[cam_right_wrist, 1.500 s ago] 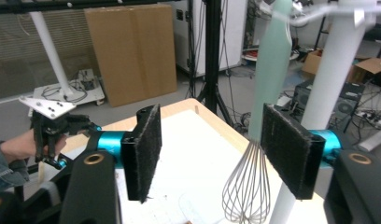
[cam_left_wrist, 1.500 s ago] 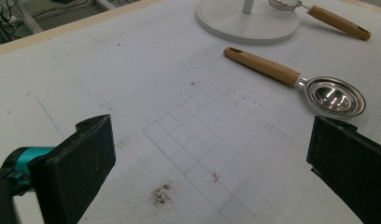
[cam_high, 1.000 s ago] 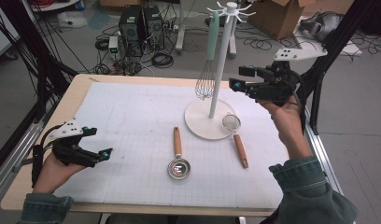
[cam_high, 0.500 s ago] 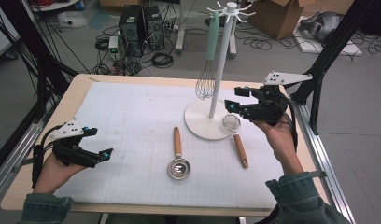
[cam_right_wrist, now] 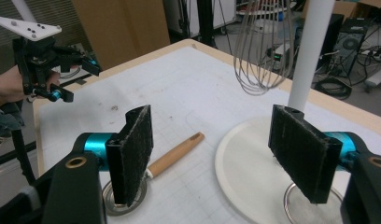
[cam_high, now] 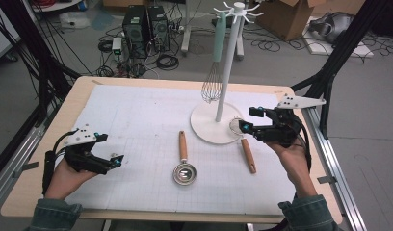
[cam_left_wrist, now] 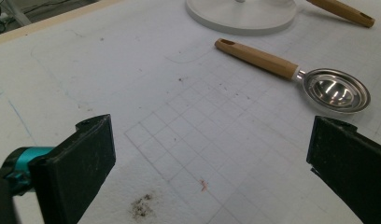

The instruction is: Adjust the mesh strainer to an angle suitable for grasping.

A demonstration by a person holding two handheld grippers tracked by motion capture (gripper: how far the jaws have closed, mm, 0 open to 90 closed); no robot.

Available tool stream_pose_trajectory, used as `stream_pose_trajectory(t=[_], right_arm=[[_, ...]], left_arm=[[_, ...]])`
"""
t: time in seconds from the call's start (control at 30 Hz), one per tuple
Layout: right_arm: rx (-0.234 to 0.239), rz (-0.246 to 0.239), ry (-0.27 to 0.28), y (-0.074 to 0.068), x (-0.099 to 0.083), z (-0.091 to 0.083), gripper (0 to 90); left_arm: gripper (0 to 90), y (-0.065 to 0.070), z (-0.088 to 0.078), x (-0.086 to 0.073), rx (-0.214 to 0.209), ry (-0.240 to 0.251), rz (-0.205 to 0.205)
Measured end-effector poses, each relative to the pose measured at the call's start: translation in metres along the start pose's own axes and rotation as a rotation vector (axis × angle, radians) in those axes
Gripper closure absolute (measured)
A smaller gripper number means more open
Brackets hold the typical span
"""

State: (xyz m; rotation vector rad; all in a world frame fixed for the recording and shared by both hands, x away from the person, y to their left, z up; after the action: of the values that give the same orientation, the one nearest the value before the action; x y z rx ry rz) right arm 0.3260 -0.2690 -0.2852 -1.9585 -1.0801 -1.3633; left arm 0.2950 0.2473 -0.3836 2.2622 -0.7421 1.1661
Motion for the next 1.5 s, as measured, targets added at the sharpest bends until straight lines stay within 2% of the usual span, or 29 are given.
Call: stream_pose_trajectory(t=[0.27,0.53,0.57,0.7,0.8,1.1,1.23,1.5], right_arm=[[-0.027,0.012,-0.029,-0.002,-0.023,-0.007,31.1],[-0.058,0.010,-0.065,-0.004,-0.047,-0.009,36.2],[-0.060,0.011,-0.066,-0.004,-0.050,-0.009,38.3],[-0.061,0.020,-0.091,-0.004,-0.065,-0.008,45.3],[-0.061,0.015,-0.117,-0.004,-0.074,-0.006,53.0],[-0.068,0.023,-0.191,-0.003,-0.099,0.000,77.2],[-0.067,0.029,-0.219,-0.003,-0.111,0.004,83.3],[-0.070,0.035,-0.266,-0.006,-0.127,0.011,87.5]], left_arm=[[1.7,0.004,0.014,-0.012,0.009,-0.004,-0.007],[1.7,0.004,0.022,-0.027,0.023,0.000,-0.017],[1.7,0.004,0.022,-0.028,0.025,-0.005,-0.009],[1.7,0.003,0.025,-0.033,0.034,-0.004,-0.016],[1.7,0.002,0.026,-0.036,0.035,-0.014,-0.018],[1.7,0.000,0.027,-0.037,0.036,-0.004,-0.037],[1.7,-0.001,0.028,-0.038,0.036,-0.002,-0.043],[1.7,-0.001,0.027,-0.038,0.038,0.000,-0.040]])
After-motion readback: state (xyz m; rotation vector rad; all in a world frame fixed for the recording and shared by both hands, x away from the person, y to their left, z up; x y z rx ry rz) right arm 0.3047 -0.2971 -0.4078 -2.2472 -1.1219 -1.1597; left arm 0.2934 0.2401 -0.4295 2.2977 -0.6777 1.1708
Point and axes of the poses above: each handheld gripper's, and its own axes: z roughly forward along the jaws, x roughly out of its top, y roughly to its right, the point moved 1 cm from there along z, roughly forward along the jaws, and after that the axes turned 10 degrees about -z, right-handed, at the moved point
